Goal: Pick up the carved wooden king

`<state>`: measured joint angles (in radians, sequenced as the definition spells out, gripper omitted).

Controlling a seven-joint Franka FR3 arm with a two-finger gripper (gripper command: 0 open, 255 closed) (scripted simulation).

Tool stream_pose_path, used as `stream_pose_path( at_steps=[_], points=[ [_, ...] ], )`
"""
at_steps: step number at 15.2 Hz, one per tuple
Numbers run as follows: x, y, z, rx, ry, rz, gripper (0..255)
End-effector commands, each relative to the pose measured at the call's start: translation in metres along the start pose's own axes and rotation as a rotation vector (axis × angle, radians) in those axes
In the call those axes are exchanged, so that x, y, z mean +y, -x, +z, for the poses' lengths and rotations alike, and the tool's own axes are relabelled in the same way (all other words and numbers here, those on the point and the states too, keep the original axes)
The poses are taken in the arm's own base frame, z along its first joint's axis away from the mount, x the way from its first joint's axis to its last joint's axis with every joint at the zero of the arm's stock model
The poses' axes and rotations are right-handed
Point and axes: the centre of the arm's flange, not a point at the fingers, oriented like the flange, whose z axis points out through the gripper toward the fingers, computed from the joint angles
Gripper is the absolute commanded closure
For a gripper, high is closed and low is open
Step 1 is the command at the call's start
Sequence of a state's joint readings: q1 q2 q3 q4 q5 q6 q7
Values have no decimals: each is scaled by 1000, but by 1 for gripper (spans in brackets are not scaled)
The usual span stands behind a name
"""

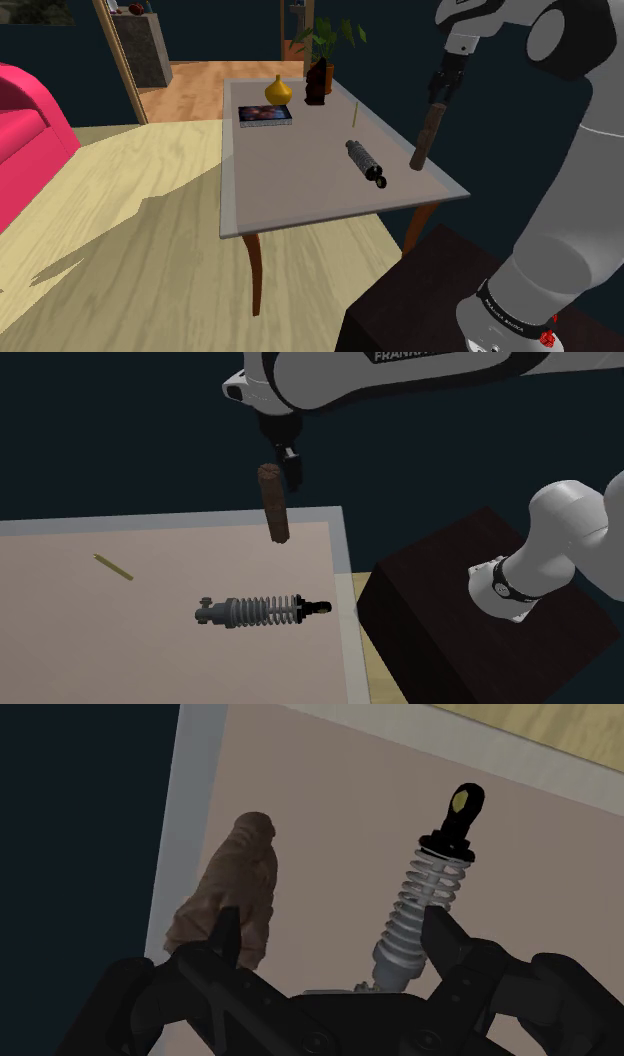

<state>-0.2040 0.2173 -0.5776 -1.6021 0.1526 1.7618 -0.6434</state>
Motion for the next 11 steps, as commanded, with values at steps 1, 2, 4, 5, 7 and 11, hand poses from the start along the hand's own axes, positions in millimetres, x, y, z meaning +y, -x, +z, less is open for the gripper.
stream_pose_path(
  at_steps=[1, 2, 4, 5, 7, 11],
  points=[
    [24, -11, 5, -1, 4, 1, 0],
    [35, -17, 6, -1, 6, 2, 0],
    [58, -29, 9, -1, 9, 5, 0],
    [62, -31, 10, -1, 10, 6, 0],
    [62, -31, 20, -1, 10, 6, 0],
    [63, -31, 41, -1, 10, 6, 0]
  ],
)
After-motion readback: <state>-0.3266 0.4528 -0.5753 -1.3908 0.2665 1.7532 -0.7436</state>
